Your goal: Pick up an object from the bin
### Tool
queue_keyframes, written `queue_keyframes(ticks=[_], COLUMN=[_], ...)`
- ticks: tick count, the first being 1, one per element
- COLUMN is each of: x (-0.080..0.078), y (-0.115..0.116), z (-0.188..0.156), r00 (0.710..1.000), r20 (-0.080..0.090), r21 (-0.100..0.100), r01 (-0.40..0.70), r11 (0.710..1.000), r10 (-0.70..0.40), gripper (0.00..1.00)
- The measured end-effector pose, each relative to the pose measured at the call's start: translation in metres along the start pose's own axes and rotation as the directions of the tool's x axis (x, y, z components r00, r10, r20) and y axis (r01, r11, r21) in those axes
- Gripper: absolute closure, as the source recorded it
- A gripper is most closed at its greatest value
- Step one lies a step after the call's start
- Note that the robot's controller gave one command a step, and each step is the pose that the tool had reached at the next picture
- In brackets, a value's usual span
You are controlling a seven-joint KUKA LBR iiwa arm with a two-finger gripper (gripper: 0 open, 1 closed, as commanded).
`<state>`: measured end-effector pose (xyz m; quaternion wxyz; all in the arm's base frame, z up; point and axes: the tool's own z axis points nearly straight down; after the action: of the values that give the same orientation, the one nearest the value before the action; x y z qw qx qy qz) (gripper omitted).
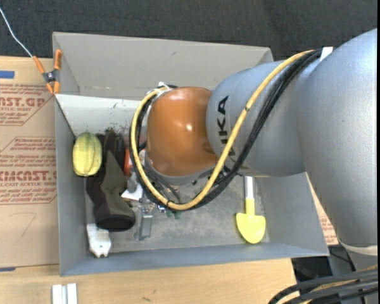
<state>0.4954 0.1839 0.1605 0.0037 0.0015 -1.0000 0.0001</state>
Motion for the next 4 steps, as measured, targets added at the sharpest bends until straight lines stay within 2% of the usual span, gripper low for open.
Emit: queue_keyframes(ticks=[1,2,3,4], x=[-0.002,-0.005,-0.042,-0.042], y=[-0.001,0.006,0.014,0.014], z=[-0.004,0.042,0.085,0.085], r00=[1.0,0.988,0.999,0.999], r20=[0.007,0.01,0.023,0.023], r21=[-0.002,-0.005,-0.01,-0.01], r01=[-0.003,-0.152,-0.03,-0.03], r11=[1.0,0.988,0.999,0.999], r10=[0.003,0.152,0.03,0.03], gripper=[0.0,0.0,1.0,1.0])
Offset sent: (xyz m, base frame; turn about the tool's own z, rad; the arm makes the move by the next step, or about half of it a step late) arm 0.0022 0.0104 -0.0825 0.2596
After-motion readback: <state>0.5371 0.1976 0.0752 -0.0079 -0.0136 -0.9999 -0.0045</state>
